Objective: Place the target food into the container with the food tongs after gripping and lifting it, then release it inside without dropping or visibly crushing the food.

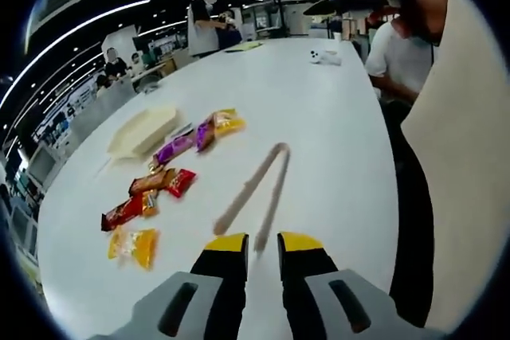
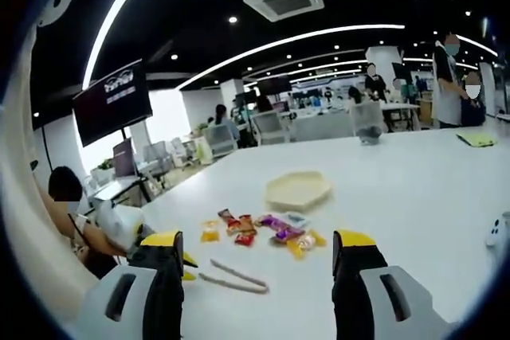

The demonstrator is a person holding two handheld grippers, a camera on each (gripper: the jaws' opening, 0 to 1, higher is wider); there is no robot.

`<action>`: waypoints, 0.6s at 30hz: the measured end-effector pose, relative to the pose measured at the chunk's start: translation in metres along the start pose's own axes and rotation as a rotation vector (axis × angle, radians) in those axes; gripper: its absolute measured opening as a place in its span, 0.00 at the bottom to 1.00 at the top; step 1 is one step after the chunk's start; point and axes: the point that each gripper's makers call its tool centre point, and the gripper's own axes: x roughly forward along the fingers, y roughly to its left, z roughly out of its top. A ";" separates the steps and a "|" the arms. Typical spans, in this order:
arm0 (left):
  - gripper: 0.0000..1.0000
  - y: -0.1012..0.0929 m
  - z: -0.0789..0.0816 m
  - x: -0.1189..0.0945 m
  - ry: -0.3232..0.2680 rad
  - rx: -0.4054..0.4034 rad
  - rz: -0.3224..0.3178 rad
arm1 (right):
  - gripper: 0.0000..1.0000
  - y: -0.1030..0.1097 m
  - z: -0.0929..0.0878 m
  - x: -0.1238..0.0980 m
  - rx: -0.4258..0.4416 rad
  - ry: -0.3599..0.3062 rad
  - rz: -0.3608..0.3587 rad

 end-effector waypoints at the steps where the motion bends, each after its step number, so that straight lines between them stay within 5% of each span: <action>1: 0.13 -0.001 -0.002 0.002 0.006 0.013 -0.004 | 0.77 0.002 0.000 0.001 -0.007 0.002 0.006; 18: 0.07 0.002 -0.010 0.013 0.049 0.021 -0.014 | 0.74 0.007 -0.003 0.003 -0.018 0.027 0.022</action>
